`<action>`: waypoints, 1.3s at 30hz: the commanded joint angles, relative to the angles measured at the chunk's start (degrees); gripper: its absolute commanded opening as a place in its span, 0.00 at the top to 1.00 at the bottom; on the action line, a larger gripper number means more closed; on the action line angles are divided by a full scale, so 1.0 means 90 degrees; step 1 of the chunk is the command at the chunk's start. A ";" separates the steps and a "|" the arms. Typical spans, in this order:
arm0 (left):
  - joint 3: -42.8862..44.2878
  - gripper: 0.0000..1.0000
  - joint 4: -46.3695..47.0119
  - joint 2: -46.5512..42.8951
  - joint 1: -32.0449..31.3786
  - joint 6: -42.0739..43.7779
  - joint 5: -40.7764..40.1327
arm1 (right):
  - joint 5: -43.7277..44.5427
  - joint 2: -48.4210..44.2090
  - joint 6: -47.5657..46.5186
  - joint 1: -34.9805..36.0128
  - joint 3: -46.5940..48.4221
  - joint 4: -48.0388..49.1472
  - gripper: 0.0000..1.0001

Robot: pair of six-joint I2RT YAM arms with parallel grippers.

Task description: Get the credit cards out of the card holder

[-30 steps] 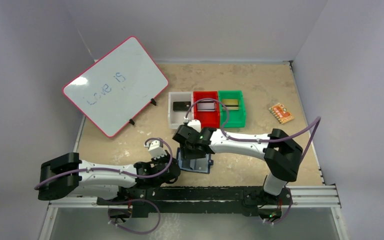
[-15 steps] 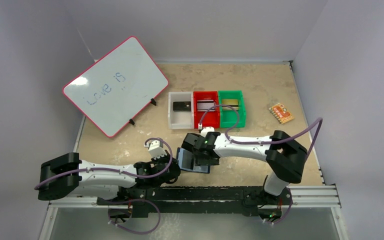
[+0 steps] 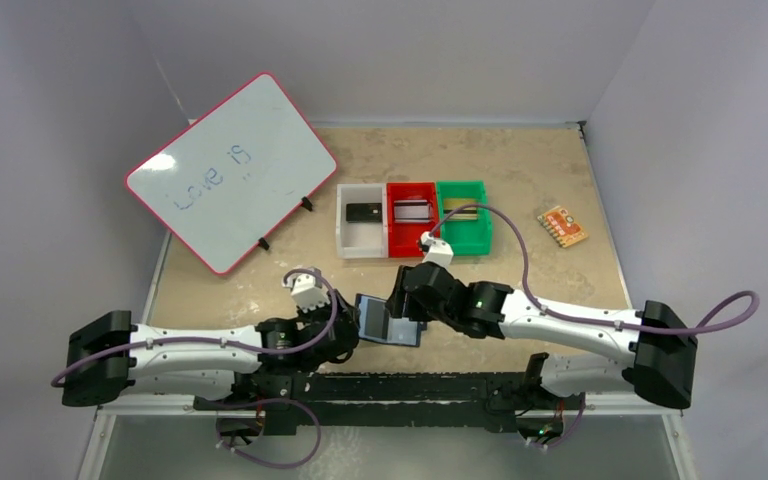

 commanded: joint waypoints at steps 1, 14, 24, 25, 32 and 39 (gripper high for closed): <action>0.0406 0.54 -0.0421 -0.0256 -0.0027 0.0347 -0.0453 | -0.0097 -0.0259 -0.0359 -0.0076 -0.0384 0.1292 0.42; 0.0579 0.37 0.0069 -0.0496 0.1285 0.2001 0.1162 | -0.1244 -0.0801 -0.0072 -0.0748 -0.1634 0.3213 0.37; 0.0534 0.33 0.0820 0.0075 0.2270 0.3119 0.3435 | -0.1931 -0.0789 0.0118 -0.1073 -0.1898 0.3500 0.02; 0.0510 0.34 0.0844 0.0100 0.2341 0.3131 0.3507 | -0.1965 -0.0750 0.0139 -0.1079 -0.1889 0.3537 0.03; 0.0169 0.44 0.1487 0.0141 0.2881 0.3196 0.4671 | -0.2096 -0.0463 0.0315 -0.1074 -0.1928 0.3710 0.19; 0.0042 0.55 0.1762 0.0383 0.2910 0.3202 0.5075 | -0.2268 -0.0074 0.0305 -0.1080 -0.1881 0.3740 0.31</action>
